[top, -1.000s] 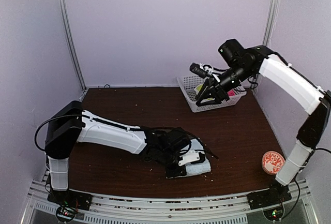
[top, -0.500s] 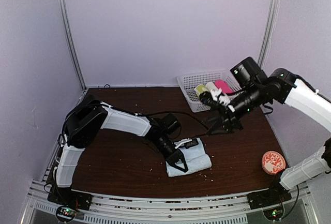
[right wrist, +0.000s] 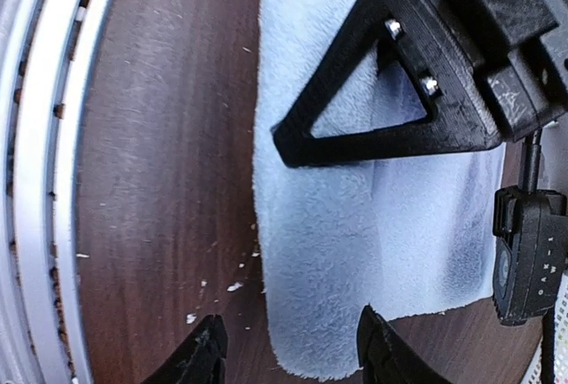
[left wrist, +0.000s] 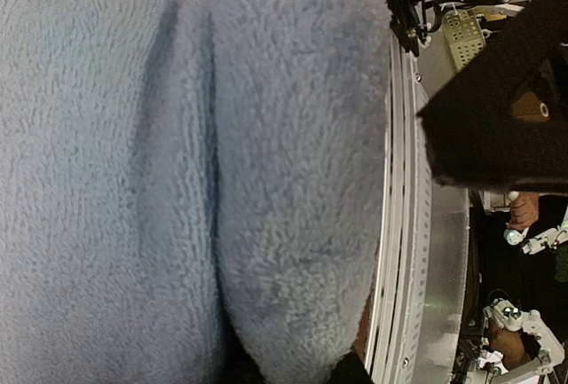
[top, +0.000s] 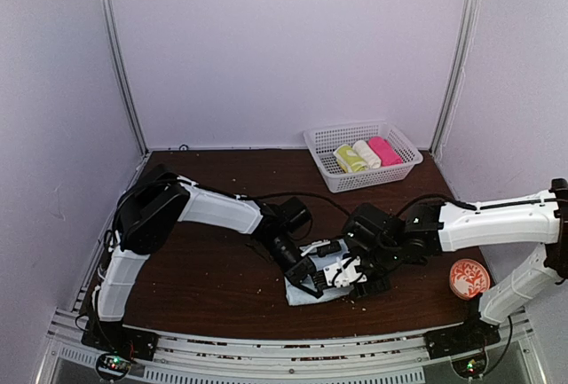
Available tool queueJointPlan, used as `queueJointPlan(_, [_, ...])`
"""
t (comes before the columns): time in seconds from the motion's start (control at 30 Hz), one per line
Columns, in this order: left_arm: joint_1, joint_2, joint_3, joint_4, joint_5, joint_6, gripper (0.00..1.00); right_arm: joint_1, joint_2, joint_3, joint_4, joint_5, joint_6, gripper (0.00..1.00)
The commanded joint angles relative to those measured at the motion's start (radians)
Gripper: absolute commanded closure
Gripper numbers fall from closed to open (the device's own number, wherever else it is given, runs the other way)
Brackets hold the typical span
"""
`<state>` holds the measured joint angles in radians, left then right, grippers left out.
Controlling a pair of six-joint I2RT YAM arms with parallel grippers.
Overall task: Roll the towels
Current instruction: Roll the towel at the center of the board.
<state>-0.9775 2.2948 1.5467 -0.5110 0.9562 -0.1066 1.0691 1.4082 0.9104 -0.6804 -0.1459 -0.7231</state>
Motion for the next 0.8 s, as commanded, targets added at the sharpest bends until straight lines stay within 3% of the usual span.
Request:
queueJointPlan(0.0, [-0.007, 0.071, -0.029, -0.103, -0.074, 0.001, 0.84, 0.019, 0.047, -0.030, 0.168, 0.111, 0.002, 0.47])
queueJointPlan(0.27, [-0.003, 0.066, -0.018, -0.107, -0.095, 0.003, 0.80, 0.026, 0.148, -0.100, 0.250, 0.135, -0.020, 0.49])
queueJointPlan(0.37, [0.005, 0.016, -0.050, -0.074, -0.095, 0.001, 0.70, 0.027, 0.182, -0.099, 0.228, 0.121, -0.017, 0.60])
queueJointPlan(0.5, [0.043, -0.102, -0.154, 0.036, -0.112, -0.054, 0.65, 0.010, 0.188, -0.075, 0.164, 0.049, -0.013, 0.74])
queueJointPlan(0.77, [0.096, -0.460, -0.417, 0.198, -0.429, -0.094, 0.59, -0.143, 0.280, 0.092, -0.067, -0.219, -0.086, 0.84])
